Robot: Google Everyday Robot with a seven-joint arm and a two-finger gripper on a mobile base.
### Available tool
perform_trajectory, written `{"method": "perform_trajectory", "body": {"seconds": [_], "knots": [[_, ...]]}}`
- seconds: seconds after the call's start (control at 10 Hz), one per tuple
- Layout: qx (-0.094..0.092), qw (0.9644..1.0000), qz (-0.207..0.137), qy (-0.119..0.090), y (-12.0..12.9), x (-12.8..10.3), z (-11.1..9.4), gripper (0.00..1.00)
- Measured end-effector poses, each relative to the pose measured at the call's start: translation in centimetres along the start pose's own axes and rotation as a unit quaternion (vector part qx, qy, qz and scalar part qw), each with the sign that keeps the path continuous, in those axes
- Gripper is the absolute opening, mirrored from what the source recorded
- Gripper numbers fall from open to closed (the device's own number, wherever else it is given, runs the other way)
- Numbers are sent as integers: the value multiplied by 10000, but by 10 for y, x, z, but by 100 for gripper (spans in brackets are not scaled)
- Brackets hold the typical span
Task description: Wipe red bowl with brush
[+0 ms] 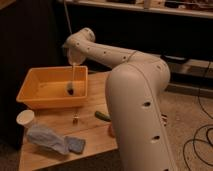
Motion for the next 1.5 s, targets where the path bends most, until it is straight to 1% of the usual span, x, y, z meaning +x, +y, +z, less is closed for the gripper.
{"method": "perform_trajectory", "body": {"seconds": [0.2,0.3,0.4,0.6,0.7,0.9,1.0,1.1,1.2,1.4,1.5], "knots": [[249,9996,89,-30,-40,-12,-2,0],[328,9994,105,-27,-47,-15,-1,0],[377,9992,98,-20,-47,-19,1,0],[370,9993,58,20,-40,-29,7,0],[337,9994,26,25,-29,-33,11,0],[239,9996,-75,90,6,-38,22,0],[179,9997,-124,133,19,-37,25,0],[14,9996,-137,236,31,-29,24,0],[-113,9993,-168,313,39,-18,21,0],[-364,9975,-280,533,56,17,15,0],[-445,9965,-322,632,58,30,14,0]]}}
